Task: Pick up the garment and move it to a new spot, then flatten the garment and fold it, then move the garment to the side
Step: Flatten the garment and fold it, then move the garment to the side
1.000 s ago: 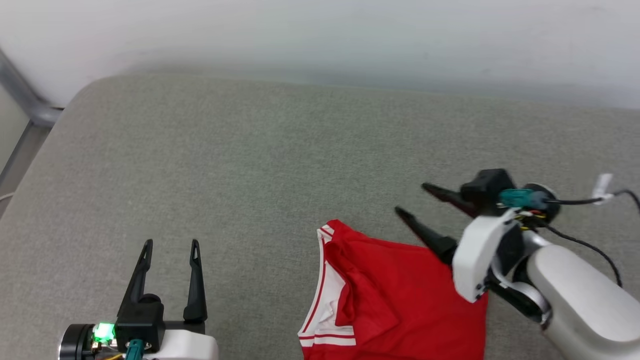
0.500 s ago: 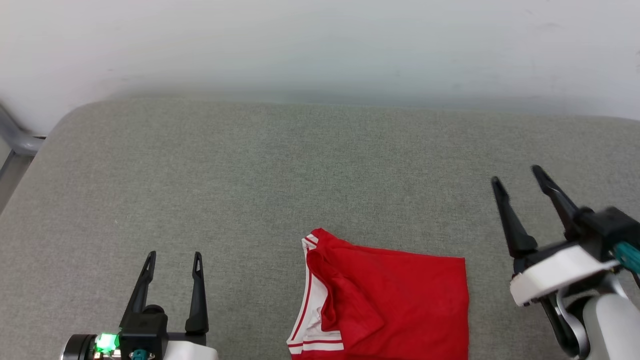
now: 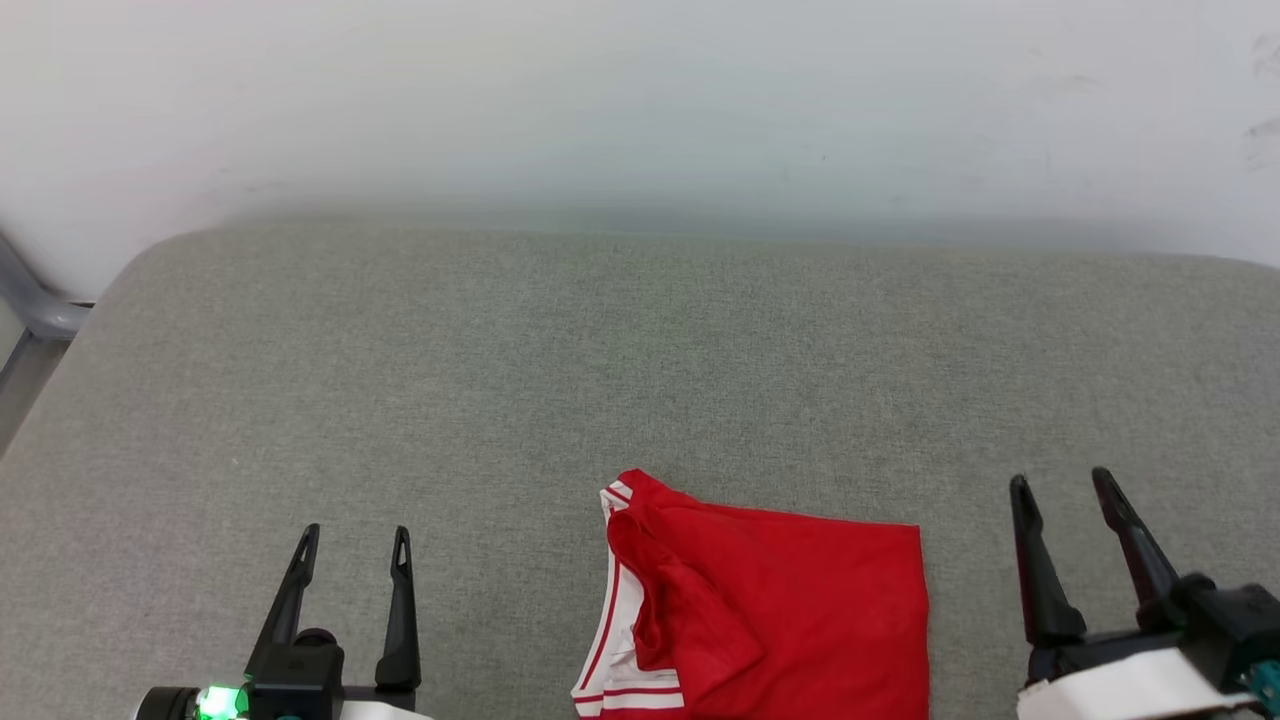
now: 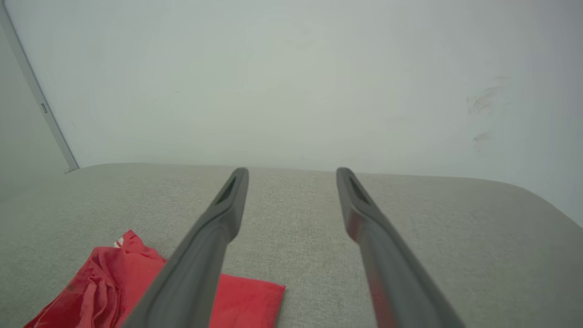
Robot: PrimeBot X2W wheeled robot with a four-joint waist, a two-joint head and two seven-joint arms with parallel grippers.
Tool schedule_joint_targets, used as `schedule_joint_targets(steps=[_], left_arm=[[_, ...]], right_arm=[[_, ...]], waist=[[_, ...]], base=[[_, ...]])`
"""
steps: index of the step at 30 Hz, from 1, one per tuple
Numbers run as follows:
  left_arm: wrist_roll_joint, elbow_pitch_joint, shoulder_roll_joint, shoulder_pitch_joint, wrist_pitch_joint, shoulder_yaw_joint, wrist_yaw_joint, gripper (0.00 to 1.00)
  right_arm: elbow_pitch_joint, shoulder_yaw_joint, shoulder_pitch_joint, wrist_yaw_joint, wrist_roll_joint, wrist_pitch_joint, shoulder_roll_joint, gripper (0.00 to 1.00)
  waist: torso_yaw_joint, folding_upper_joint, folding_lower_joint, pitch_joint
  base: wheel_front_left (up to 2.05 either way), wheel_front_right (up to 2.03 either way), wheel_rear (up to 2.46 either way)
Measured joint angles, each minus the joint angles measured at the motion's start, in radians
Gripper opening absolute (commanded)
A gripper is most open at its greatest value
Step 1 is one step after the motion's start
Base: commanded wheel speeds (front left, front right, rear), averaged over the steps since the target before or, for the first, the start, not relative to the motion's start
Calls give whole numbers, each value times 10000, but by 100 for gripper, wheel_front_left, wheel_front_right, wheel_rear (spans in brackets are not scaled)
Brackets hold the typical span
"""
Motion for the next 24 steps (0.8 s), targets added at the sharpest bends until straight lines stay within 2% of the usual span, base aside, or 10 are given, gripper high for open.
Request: schedule_joint_targets(steps=[12, 24], left_arm=[[-44, 8, 98, 251, 0, -81, 56, 100], [-121, 71, 144, 260, 0, -144, 58, 100]], right_arm=[[-366, -270, 809, -2, 77, -36, 86, 100], [-318, -303, 902, -2, 153, 46, 92, 100]], waist=[[-90, 0, 0, -234], [-33, 0, 0, -321]], base=[[0, 0, 0], [0, 0, 0]])
